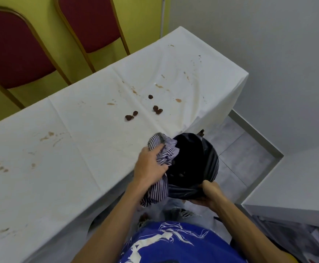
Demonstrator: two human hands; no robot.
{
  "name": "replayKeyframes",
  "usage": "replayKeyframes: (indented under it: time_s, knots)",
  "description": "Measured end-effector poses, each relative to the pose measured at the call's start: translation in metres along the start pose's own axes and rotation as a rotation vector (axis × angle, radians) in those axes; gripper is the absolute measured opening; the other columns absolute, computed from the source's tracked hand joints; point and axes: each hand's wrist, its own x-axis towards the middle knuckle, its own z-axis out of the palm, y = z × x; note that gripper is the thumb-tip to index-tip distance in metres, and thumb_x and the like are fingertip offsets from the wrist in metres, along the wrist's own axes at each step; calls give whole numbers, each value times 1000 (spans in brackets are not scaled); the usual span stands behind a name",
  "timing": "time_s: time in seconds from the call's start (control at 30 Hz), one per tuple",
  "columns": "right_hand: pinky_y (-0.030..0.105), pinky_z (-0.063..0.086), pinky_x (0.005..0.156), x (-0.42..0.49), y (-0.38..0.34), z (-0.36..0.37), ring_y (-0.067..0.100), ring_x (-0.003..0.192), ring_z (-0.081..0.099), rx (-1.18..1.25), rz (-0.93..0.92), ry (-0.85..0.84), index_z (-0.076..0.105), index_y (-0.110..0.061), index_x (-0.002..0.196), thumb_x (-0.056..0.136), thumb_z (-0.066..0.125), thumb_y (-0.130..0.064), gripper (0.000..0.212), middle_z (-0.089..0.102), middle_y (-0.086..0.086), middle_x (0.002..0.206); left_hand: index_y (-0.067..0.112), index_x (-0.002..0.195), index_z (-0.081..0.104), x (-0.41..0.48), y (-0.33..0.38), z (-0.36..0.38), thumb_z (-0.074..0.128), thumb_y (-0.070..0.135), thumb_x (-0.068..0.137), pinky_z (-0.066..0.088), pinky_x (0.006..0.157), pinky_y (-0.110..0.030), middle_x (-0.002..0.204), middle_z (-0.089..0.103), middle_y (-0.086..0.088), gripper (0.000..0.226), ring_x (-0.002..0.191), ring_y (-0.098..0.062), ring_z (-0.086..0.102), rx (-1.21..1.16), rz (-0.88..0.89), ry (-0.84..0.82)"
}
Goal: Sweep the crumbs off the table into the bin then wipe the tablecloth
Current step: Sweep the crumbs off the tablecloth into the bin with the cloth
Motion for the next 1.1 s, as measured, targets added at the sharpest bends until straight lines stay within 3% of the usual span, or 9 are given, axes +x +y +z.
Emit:
replayKeyframes:
  time_s: [0.13, 0.23, 0.4, 0.53, 0.7, 0.83, 1.0, 1.1]
  knots:
    - [47, 62, 60, -2, 3, -8, 48, 90, 69, 8, -17, -11, 53, 9, 116, 93, 44, 6, 25, 66, 35, 103, 38, 148, 40, 11, -39, -34, 71, 42, 82, 48, 99, -42, 125, 46, -14, 73, 116, -34, 52, 105, -103, 177]
    - [45, 61, 57, -2, 2, -10, 48, 91, 69, 7, -27, -12, 53, 8, 116, 94, 44, 6, 23, 66, 34, 104, 35, 149, 40, 15, -66, -43, 70, 42, 81, 47, 100, -48, 135, 44, -19, 74, 121, -38, 49, 175, -221, 205]
    - [54, 62, 73, 0, 3, -11, 46, 89, 70, -3, -27, -13, 56, 7, 110, 95, 44, 5, 19, 69, 33, 99, 31, 147, 45, 0, -44, -10, 72, 29, 77, 48, 98, -45, 136, 45, -17, 75, 119, -39, 50, 206, -112, 89]
    - [53, 62, 72, 5, 1, -13, 45, 88, 70, -30, -18, -1, 56, 5, 110, 97, 47, 0, 16, 68, 31, 100, 34, 146, 46, -14, -10, 11, 70, 28, 76, 45, 103, -35, 131, 50, -9, 74, 123, -29, 51, 42, -24, -70]
    - [51, 62, 72, 10, -5, -21, 43, 87, 72, -67, -25, -27, 57, 2, 107, 99, 49, -2, 12, 69, 30, 99, 39, 143, 49, -2, -3, -22, 72, 29, 76, 47, 96, -32, 118, 57, -11, 71, 111, -30, 59, -75, -88, 143]
    - [46, 61, 63, 19, -10, -28, 43, 87, 70, -78, -14, -30, 56, 0, 104, 97, 45, 2, 13, 68, 29, 99, 34, 146, 45, 11, -30, -39, 73, 39, 81, 46, 98, -40, 124, 50, -15, 71, 116, -34, 54, 37, -264, 299]
    - [39, 59, 55, 31, -11, -38, 42, 85, 70, -96, 18, -76, 57, 6, 108, 96, 47, 0, 17, 68, 30, 96, 34, 146, 46, -6, -20, 2, 71, 26, 77, 46, 99, -37, 128, 48, -14, 73, 119, -34, 54, 18, -228, 67]
    - [39, 56, 54, 42, -12, -43, 38, 73, 66, -40, 24, -107, 57, 6, 109, 97, 49, -2, 17, 64, 24, 83, 38, 142, 51, -10, -3, 6, 72, 29, 74, 47, 97, -33, 116, 54, -5, 71, 114, -26, 57, -48, -181, 61]
